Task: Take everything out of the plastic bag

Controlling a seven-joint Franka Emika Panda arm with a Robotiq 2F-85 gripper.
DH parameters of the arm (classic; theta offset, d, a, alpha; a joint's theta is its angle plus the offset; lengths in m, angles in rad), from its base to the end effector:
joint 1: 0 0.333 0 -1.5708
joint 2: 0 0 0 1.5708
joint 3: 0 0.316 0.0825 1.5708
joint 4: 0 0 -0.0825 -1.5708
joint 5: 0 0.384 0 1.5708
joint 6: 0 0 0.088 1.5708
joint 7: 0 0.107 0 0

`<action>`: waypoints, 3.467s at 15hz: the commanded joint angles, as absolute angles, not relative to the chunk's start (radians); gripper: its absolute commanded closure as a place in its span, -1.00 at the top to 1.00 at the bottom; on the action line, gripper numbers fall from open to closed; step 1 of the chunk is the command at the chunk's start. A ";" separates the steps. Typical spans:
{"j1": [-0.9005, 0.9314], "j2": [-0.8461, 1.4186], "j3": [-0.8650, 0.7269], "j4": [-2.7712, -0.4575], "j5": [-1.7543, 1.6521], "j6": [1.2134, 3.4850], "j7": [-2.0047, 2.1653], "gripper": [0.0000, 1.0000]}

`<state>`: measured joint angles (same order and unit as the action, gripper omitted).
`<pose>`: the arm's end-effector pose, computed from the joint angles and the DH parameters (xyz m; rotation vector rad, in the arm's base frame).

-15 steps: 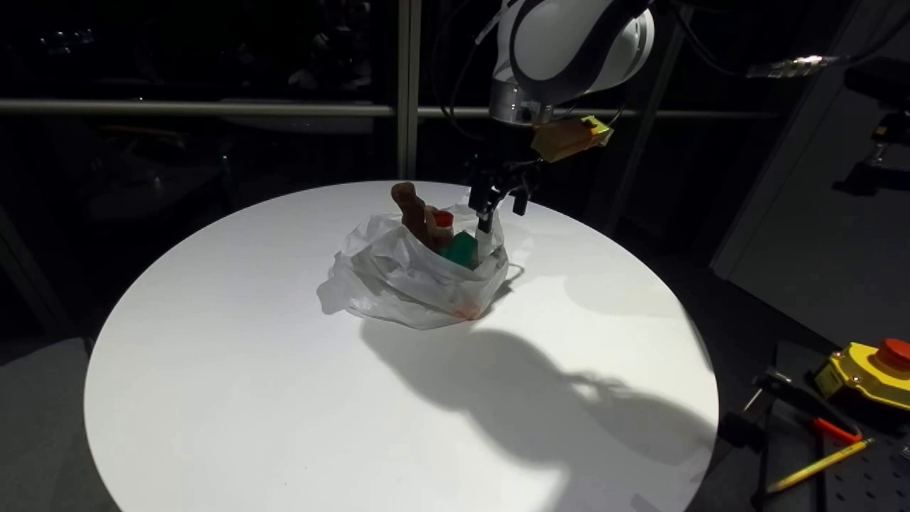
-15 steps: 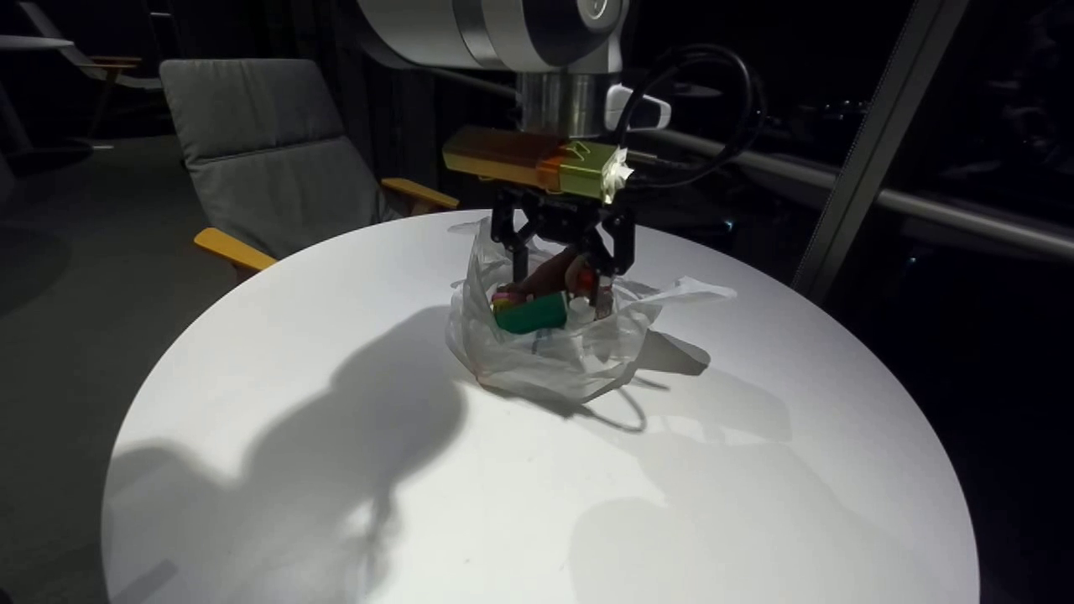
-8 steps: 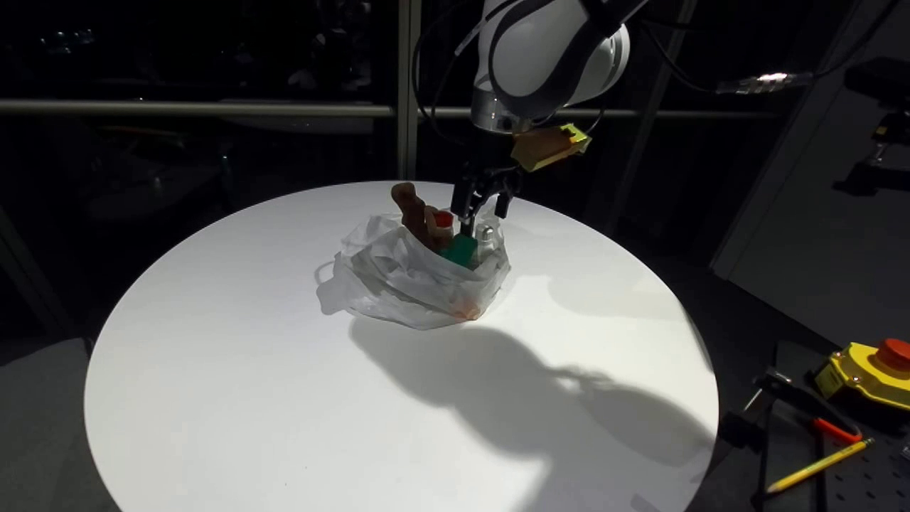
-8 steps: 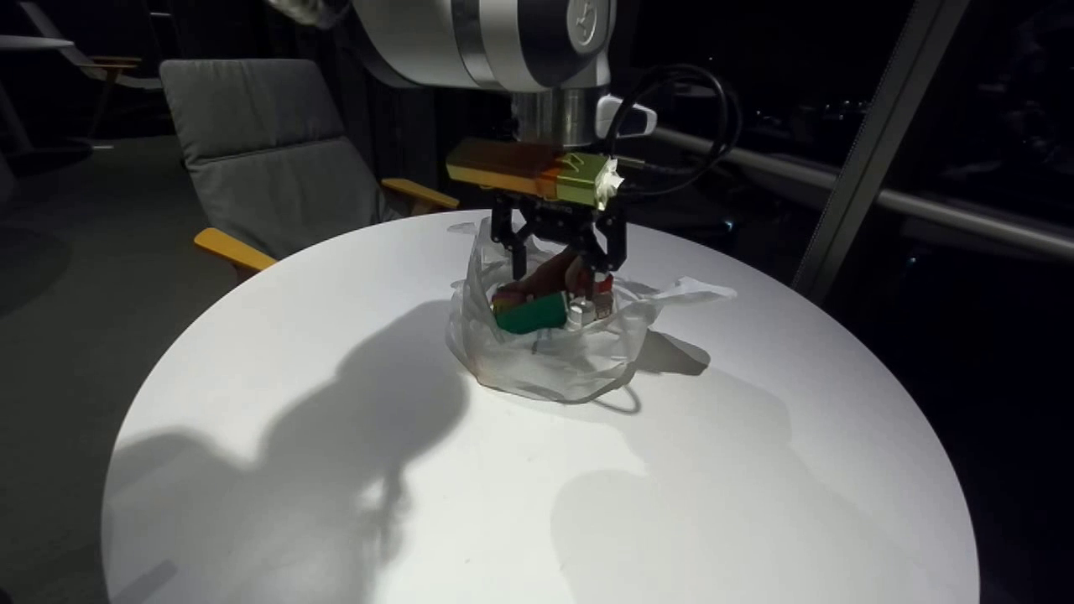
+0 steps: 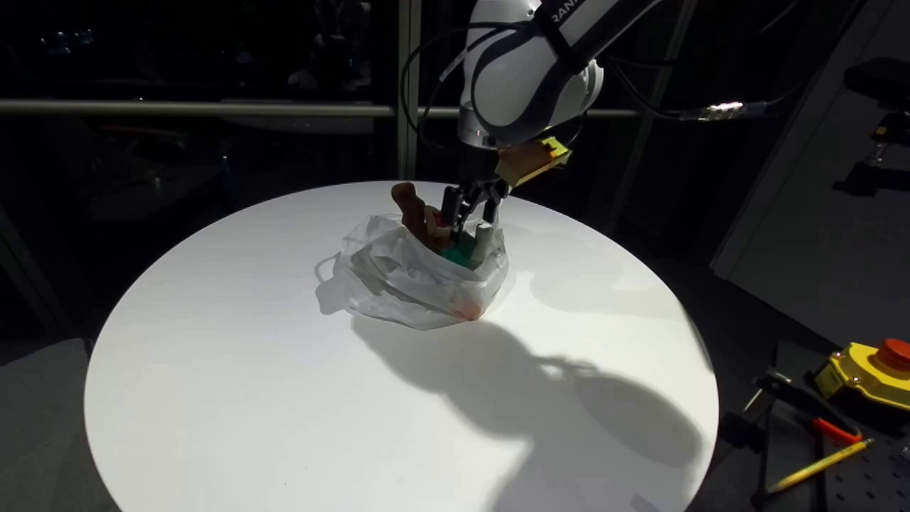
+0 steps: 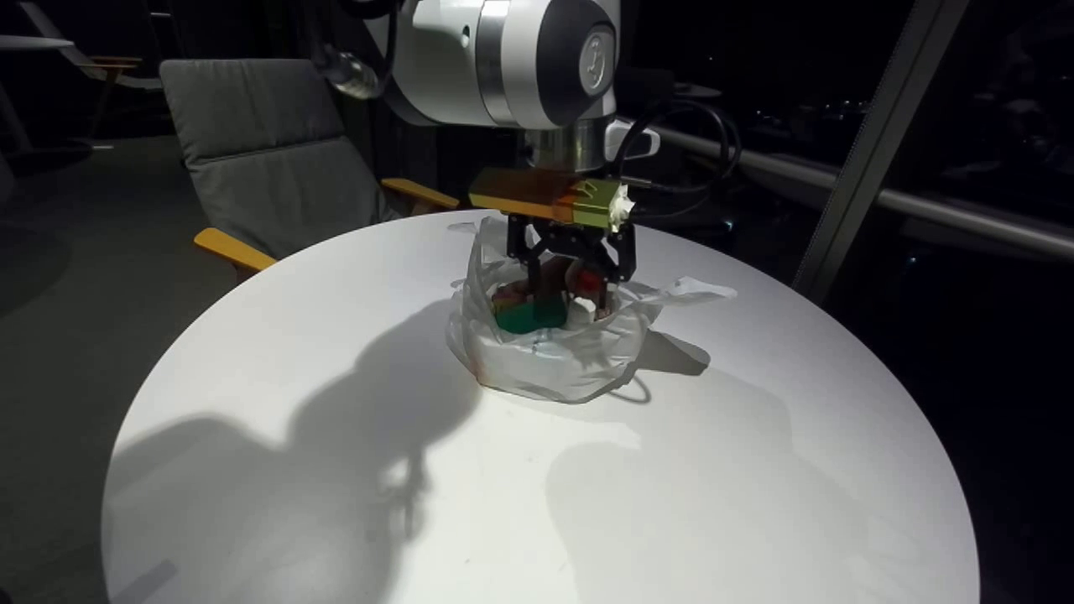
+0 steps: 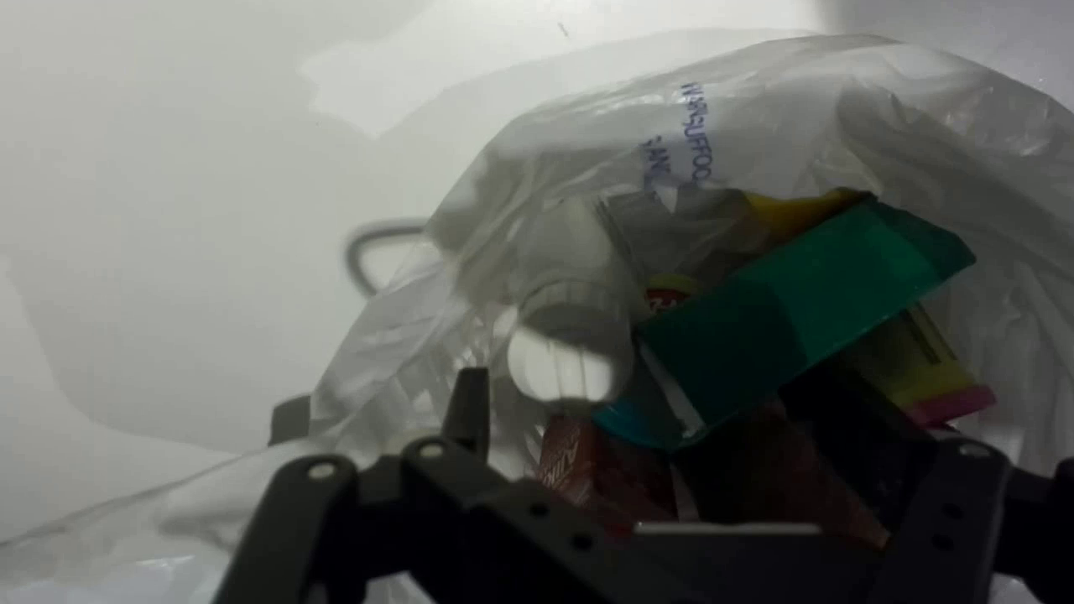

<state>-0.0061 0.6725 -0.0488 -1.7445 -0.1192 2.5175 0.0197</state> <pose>0.6752 -0.0330 0.1987 3.0316 0.0468 0.1492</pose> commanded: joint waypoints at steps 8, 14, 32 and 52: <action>-0.019 0.650 -0.059 -1.714 -0.014 2.423 0.152 1.00; -0.025 0.658 -0.056 -1.693 0.148 2.364 0.327 1.00; 0.007 0.713 -0.117 -1.667 0.284 2.471 0.753 1.00; 0.054 0.756 -0.185 -1.622 0.162 2.453 0.964 0.89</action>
